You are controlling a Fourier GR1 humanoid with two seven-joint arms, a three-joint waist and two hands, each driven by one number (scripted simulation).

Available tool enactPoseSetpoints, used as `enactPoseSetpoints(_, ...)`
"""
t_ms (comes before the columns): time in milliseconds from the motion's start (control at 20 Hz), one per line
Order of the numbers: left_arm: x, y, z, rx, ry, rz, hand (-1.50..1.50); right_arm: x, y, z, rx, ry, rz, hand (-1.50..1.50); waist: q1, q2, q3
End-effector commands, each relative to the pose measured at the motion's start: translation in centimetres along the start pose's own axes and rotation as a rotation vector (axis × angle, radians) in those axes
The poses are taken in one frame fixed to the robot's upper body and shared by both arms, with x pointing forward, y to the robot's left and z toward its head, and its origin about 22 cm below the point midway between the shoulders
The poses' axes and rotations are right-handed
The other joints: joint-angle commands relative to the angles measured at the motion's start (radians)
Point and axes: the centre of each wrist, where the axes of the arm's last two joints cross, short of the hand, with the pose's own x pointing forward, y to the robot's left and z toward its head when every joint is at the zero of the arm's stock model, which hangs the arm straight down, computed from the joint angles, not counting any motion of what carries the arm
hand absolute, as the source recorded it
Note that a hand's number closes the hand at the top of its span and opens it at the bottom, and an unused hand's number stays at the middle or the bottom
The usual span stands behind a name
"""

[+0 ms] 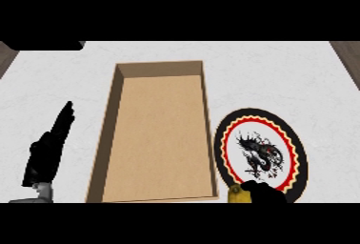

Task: Pick the lemon from the plate and place it in the cardboard box

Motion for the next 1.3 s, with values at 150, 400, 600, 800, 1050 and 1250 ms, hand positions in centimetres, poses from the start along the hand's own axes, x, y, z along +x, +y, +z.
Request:
enactPoseSetpoints(150,0.7,-0.4,-0.1,-0.031,-0.029,-0.001,0.0,3.1,-5.3,-0.3,0.006,0.066,-0.393,1.5,0.032,0.008,0.0)
enactPoseSetpoints(400,1.2,-0.8,-0.5,-0.032,-0.035,-0.004,0.0,3.3,-4.7,-1.0,0.026,0.074,-0.379,1.5,0.042,0.017,0.0)
enactPoseSetpoints(600,0.9,-0.9,-0.6,-0.041,-0.033,-0.002,0.0,3.3,-4.6,-1.5,0.04,0.09,-0.385,1.5,0.051,0.022,-0.002)
enactPoseSetpoints(800,1.1,-1.8,-0.5,-0.055,-0.059,-0.002,0.0,3.7,-2.8,-2.6,0.07,0.103,-0.374,1.5,0.075,0.035,0.0)
enactPoseSetpoints(1050,1.9,-1.4,-1.1,-0.059,-0.072,-0.02,0.0,3.8,-1.7,-3.3,0.15,0.131,-0.374,1.5,0.085,0.04,0.0)
enactPoseSetpoints(1250,1.5,-1.1,-0.8,-0.06,-0.073,-0.021,0.0,3.3,-0.6,-4.6,0.211,0.196,-0.363,1.5,0.097,0.04,0.0)
